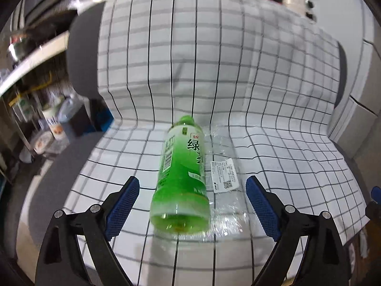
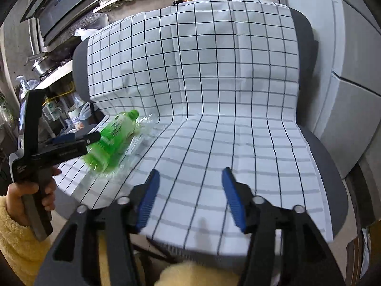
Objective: Collect trash
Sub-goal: 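Move both tools back to the chair toward the bottle and tray, then grasp the clear plastic tray with the right gripper while the left grasps the green tea bottle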
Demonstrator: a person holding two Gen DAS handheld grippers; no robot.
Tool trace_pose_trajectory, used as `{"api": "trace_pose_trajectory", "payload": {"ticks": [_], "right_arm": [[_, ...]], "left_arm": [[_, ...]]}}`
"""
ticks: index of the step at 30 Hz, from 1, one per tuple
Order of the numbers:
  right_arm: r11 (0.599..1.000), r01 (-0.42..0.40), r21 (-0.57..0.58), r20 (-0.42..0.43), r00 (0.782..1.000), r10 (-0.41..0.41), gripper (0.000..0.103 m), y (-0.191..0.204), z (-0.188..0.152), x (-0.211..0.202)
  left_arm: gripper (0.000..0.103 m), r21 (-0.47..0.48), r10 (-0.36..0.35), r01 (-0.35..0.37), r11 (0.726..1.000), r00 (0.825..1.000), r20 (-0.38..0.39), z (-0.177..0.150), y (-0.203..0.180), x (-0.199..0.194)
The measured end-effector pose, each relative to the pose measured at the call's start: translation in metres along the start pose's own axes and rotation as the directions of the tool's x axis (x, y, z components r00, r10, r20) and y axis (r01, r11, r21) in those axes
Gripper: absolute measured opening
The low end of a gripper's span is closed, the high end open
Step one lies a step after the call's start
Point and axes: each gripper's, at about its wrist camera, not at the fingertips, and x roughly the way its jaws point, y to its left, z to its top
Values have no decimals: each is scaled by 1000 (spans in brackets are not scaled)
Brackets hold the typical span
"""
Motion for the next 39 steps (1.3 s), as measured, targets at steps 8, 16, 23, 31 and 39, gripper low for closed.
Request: {"api": "trace_pose_trajectory", "payload": {"ticks": [8, 16, 23, 31, 39], "right_arm": [[1000, 4, -13, -10, 1000, -4, 61, 17, 18, 38], [999, -2, -50, -62, 998, -1, 61, 27, 19, 60], [997, -59, -51, -117, 992, 52, 61, 51, 24, 85], [991, -109, -82, -124, 987, 99, 28, 94, 38, 136], [996, -79, 32, -221, 971, 85, 27, 90, 42, 196]], "left_arm": [[85, -48, -6, -1, 999, 988, -155, 14, 8, 62], [59, -44, -22, 12, 999, 974, -227, 17, 16, 83], [59, -126, -125, 123, 984, 992, -11, 14, 43, 6], [59, -208, -19, 28, 978, 999, 48, -23, 89, -53], [59, -270, 17, -12, 963, 1000, 16, -50, 117, -60]]}}
